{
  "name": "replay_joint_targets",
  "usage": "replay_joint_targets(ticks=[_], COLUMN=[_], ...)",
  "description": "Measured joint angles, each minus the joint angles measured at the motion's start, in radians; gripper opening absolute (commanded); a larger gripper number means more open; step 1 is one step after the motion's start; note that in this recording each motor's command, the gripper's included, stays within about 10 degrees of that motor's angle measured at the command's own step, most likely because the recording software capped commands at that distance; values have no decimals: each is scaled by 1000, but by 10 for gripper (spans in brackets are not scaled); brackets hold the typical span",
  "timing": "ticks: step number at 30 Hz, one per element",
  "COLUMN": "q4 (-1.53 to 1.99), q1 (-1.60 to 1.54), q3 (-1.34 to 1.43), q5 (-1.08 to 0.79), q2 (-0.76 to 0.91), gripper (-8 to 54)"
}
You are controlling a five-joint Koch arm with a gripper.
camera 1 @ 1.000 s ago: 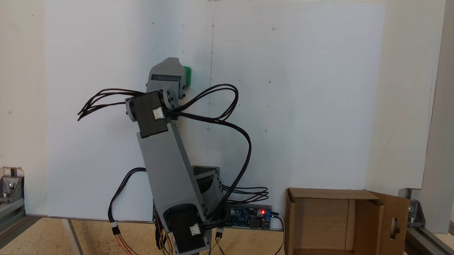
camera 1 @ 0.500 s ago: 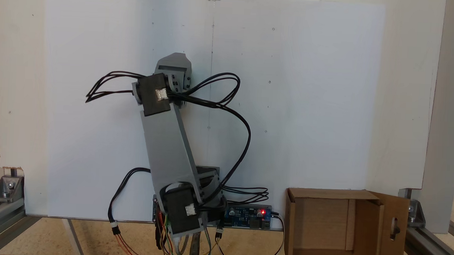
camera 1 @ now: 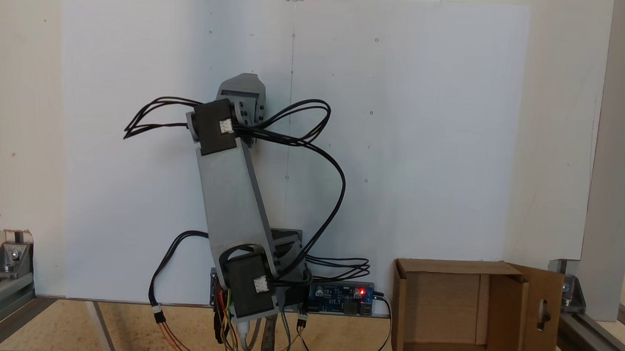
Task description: Grasp a green dice and put it in the bin.
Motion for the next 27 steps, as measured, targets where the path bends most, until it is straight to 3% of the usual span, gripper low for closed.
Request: replay_joint_targets(ticks=[27], q4=[-133], q1=[-5], q3=[57], q5=[74], q2=[-69], gripper=[420])
